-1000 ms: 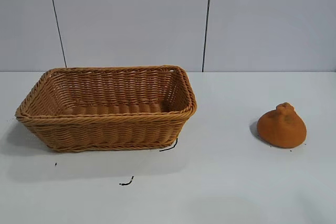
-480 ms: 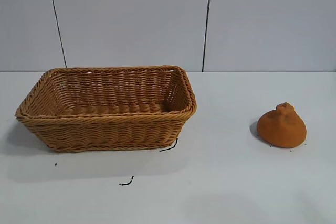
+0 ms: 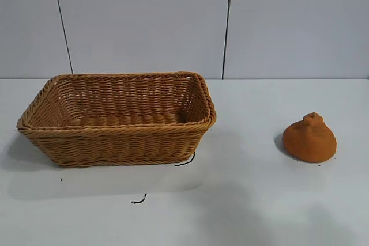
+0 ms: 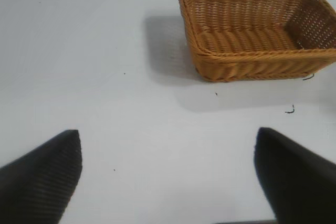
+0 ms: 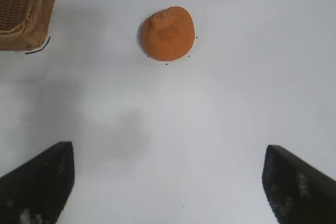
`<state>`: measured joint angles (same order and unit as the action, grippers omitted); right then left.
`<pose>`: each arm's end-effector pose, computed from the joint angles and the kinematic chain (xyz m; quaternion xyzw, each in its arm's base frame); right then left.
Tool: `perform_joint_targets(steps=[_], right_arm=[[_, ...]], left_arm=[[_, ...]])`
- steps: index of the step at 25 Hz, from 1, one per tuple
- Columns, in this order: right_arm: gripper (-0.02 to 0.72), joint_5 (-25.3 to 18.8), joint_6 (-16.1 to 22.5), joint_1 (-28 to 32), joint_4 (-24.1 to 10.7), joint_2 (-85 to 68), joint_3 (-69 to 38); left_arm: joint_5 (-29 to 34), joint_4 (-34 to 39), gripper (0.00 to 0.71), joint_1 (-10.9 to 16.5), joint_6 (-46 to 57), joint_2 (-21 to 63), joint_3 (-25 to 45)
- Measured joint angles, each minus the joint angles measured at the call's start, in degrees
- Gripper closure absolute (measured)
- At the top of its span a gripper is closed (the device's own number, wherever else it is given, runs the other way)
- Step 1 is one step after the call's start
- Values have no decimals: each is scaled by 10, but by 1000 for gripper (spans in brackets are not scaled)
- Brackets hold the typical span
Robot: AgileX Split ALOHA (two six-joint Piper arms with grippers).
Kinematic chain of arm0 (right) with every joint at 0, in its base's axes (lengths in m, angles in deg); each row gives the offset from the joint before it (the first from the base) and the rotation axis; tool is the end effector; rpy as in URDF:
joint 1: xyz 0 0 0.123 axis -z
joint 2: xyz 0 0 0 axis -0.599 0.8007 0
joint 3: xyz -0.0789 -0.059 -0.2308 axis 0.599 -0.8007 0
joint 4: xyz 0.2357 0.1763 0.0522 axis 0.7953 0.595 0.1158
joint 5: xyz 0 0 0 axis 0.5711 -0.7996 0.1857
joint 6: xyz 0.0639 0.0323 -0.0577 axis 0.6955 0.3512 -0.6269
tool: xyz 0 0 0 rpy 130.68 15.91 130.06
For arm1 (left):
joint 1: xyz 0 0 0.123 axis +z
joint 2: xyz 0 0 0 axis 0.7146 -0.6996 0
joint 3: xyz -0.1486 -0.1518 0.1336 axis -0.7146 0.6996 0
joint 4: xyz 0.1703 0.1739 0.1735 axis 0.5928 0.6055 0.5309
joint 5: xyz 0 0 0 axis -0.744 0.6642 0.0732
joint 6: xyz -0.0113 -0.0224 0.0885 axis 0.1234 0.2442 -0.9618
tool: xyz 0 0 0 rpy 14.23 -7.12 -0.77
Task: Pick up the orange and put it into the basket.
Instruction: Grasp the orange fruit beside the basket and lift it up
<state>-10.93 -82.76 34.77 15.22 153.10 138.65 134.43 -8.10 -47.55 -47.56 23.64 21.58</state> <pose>0.3197 0.0174 0.2673 -0.0003 0.9759 0.0410 0.2142 0.0704 -0.0069 0.3004 0.0157 0.8528 -0.0362 0.5208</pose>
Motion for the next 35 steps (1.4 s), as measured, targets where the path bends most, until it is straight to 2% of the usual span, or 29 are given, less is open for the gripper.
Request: perform_joint_targets(steps=[5, 10, 16, 25, 27, 30, 31, 33, 35], right_arm=[[8, -10, -14, 0, 19, 157, 123], [8, -13, -16, 0, 28, 282, 194], [8, -5, -16, 0, 30, 392, 205], [20, 47, -16, 0, 30, 480, 205], [113, 48, -16, 0, 30, 482, 205], [366, 48, -16, 0, 31, 480, 206], [420, 47, -16, 0, 31, 475, 207], [483, 37, -16, 0, 31, 463, 213], [503, 19, -16, 0, 31, 452, 229]], left_arm=[[0, 0, 71, 0, 0, 0, 0], [0, 0, 71, 0, 0, 0, 0], [1, 0, 71, 0, 0, 0, 0], [0, 0, 71, 0, 0, 0, 0], [0, 0, 71, 0, 0, 0, 0], [0, 0, 71, 0, 0, 0, 0], [0, 0, 71, 0, 0, 0, 0], [0, 0, 71, 0, 0, 0, 0], [0, 0, 71, 0, 0, 0, 0]])
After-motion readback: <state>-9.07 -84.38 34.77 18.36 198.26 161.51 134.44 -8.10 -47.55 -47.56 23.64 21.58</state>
